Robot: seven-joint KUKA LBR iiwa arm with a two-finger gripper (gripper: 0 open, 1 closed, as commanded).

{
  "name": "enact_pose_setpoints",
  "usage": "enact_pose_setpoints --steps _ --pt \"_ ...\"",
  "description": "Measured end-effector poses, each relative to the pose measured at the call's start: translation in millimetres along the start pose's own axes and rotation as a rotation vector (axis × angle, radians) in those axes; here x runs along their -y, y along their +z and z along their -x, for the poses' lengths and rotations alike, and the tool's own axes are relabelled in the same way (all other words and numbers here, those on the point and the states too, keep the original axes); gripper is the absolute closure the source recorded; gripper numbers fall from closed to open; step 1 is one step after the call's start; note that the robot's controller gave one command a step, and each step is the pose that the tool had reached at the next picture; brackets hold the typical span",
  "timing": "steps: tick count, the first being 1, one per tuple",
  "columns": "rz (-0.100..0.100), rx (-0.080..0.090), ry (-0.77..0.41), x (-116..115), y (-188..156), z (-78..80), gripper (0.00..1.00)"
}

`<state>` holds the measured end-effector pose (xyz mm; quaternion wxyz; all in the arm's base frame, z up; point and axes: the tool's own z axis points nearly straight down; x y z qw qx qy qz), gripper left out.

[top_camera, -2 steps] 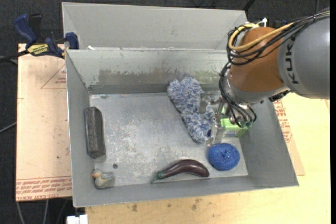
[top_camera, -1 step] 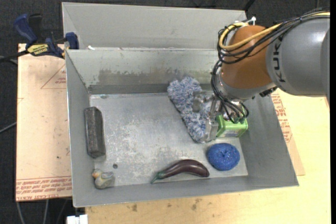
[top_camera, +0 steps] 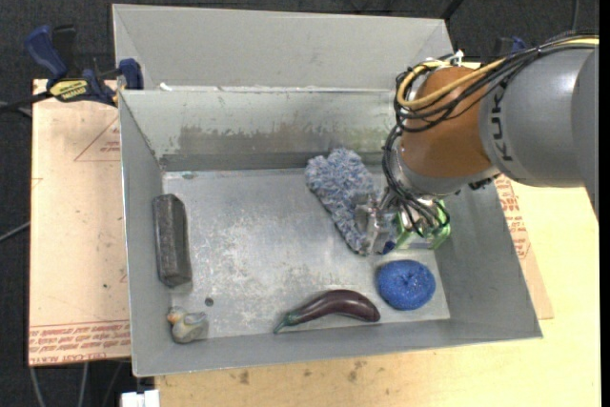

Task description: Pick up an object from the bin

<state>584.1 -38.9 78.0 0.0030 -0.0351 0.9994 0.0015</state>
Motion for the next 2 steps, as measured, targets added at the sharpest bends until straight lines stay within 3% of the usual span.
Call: enact_pose_setpoints --steps 1,2 --pt "0.000 0.000 -0.001 0.0 0.0 0.0 1.00" --pt "-0.003 0.003 -0.003 -6.0 -158.9 10.6 1.00"
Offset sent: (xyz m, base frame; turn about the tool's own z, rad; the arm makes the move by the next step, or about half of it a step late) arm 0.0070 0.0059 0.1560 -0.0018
